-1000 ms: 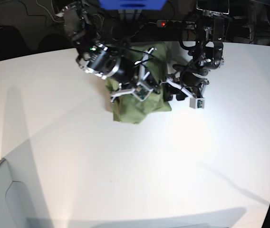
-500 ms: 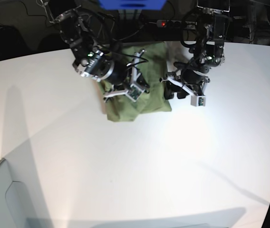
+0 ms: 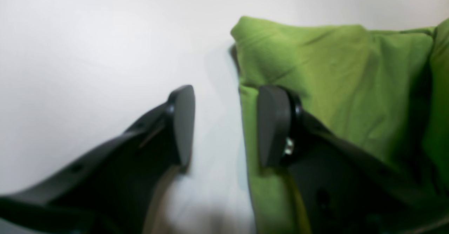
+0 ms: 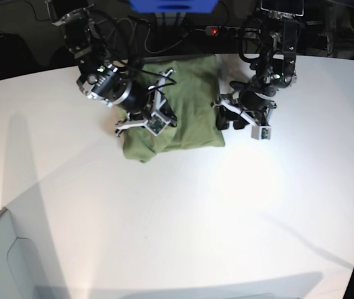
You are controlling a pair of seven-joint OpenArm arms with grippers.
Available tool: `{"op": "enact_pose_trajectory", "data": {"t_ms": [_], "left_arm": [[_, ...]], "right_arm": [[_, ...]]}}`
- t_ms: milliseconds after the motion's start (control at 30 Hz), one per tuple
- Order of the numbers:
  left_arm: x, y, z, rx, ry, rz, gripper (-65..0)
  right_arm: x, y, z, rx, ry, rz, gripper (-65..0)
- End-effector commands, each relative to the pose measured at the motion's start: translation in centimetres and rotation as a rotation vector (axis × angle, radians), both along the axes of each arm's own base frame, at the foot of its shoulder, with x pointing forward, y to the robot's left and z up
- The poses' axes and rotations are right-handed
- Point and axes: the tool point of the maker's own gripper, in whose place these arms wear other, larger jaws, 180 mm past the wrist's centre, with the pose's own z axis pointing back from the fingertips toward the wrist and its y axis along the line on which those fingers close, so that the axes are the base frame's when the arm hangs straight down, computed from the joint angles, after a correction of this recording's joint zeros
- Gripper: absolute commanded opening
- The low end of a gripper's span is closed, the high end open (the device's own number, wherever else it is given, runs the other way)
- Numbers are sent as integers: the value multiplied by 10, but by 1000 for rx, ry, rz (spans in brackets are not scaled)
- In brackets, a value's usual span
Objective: Fold the T-shirt properly
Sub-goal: 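Release the folded end with the right gripper and lift the left gripper away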
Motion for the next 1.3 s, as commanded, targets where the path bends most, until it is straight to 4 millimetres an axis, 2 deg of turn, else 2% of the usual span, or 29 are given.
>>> {"op": "enact_pose_trajectory", "data": {"t_ms": [0,167,433,700,767,933,1267], "left_arm": [[-10,6,-9,30,58,-1,-360],[-10,6,-8,30,56,-2,-360],[-10,6,-9,30,58,-2,-360],[-10,5,-8,26,55,-4,-360],[-8,4,-2,24,38,-7,-360],[-3,-2,19,21,-22,-25,-360],[-6,-2,17,21,-12,-23,-360]], "right_arm": [[4,12,10,52,-22,10,-649],[-4,24,-7,62,40,19,-649],[0,36,-8,84,55,17,-649],[-2,34,-19,67,84,17,-644],[-3,34,-21,66,90,18,-644],[-2,37,-19,76,88,16,-644],[6,48,-9,110,71,11,-645]]}}
